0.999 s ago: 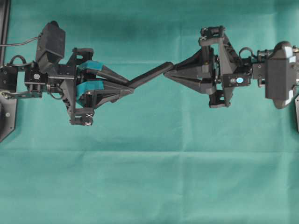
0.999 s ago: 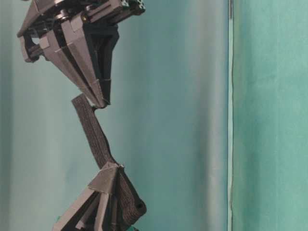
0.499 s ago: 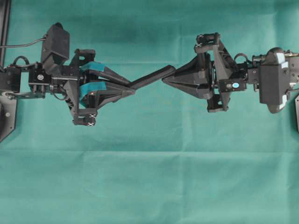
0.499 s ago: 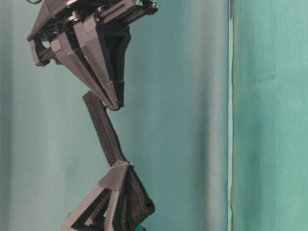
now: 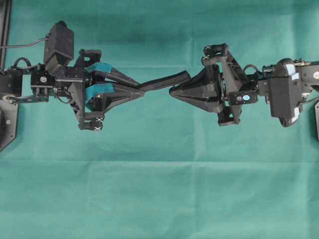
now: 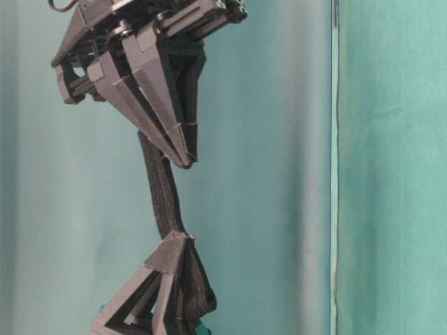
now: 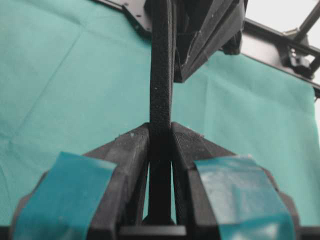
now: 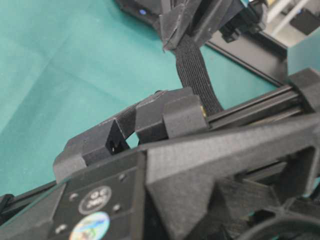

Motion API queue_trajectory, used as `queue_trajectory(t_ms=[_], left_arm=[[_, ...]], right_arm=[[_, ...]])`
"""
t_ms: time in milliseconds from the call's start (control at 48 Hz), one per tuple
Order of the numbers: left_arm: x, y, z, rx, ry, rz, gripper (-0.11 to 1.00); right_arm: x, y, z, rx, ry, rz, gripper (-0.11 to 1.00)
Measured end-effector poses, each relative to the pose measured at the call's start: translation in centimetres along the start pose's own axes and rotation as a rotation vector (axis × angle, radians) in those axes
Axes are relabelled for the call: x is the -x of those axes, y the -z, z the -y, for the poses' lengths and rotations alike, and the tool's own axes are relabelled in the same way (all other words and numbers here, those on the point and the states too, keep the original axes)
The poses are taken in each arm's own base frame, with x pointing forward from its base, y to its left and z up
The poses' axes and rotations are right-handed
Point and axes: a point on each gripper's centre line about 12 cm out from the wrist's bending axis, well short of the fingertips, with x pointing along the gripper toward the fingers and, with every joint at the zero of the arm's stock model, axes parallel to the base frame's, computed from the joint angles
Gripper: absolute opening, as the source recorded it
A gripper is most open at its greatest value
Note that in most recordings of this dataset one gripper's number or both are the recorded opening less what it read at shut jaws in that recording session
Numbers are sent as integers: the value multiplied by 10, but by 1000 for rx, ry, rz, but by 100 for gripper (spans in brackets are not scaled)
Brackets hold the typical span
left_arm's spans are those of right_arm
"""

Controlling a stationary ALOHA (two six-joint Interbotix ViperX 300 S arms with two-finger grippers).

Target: Peel off the Velcro with your right arm.

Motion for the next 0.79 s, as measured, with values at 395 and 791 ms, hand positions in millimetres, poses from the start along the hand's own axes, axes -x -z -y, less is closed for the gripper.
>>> queue_trajectory(t_ms=[395, 791], left_arm=[[0, 0, 0, 2, 1, 3, 11], [0, -2, 1, 0, 4, 12, 11]], right_arm=[[-10, 4, -8, -3, -19, 14, 9], [-19, 1, -5, -4, -13, 42, 9]])
